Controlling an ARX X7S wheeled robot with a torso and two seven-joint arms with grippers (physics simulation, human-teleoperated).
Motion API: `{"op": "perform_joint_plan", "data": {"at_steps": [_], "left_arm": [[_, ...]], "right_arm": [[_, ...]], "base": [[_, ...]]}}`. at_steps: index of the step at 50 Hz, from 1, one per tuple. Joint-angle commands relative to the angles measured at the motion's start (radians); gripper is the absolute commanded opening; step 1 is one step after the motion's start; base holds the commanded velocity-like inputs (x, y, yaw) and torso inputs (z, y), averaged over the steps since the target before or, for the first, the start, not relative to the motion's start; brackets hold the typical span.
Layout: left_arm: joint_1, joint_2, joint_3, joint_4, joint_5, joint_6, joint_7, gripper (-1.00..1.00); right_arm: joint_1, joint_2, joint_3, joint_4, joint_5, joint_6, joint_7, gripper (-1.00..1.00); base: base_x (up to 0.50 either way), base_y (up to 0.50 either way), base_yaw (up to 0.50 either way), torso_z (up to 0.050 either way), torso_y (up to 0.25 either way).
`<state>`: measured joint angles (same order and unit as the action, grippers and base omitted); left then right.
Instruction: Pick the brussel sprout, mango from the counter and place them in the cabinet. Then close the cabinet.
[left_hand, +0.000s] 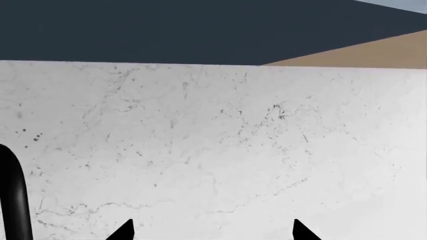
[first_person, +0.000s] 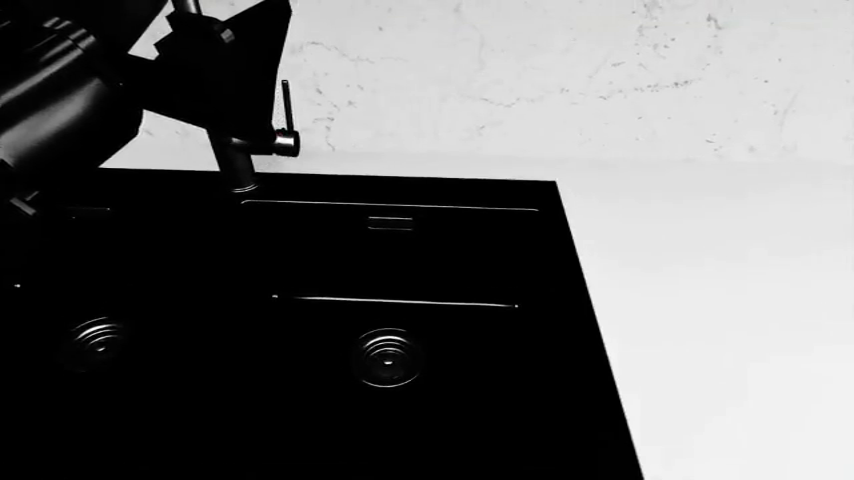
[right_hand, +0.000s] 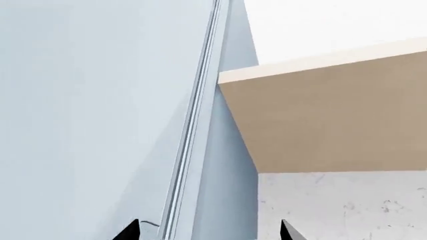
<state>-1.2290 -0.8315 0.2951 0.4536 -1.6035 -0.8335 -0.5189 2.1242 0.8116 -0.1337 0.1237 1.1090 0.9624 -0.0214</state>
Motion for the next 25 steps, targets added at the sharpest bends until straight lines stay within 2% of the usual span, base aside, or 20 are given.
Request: {"op": "perform_joint_plan", "data": {"at_steps": [1, 19, 25], "left_arm": [[0.007, 0.003, 0.001, -0.001, 0.004, 0.006, 0.003, 1.0], [0.033, -0.01, 0.024, 0.007, 0.038, -0.007, 0.012, 1.0], [0.044, -0.011, 0.026, 0.015, 0.039, -0.004, 0.02, 1.0]], "right_arm": [[0.145, -0.112, -0.12, 0.147, -0.1, -0.053, -0.111, 1.0], [0.221, -0.26, -0.248, 0.315, -0.192, -0.088, -0.296, 1.0], [0.23, -0.339, -0.213, 0.372, -0.305, -0.09, -0.387, 1.0]], "base": [[0.0, 0.0, 0.0, 0.0, 0.0], [0.0, 0.0, 0.0, 0.001, 0.0], [0.0, 0.0, 0.01, 0.002, 0.0]]}}
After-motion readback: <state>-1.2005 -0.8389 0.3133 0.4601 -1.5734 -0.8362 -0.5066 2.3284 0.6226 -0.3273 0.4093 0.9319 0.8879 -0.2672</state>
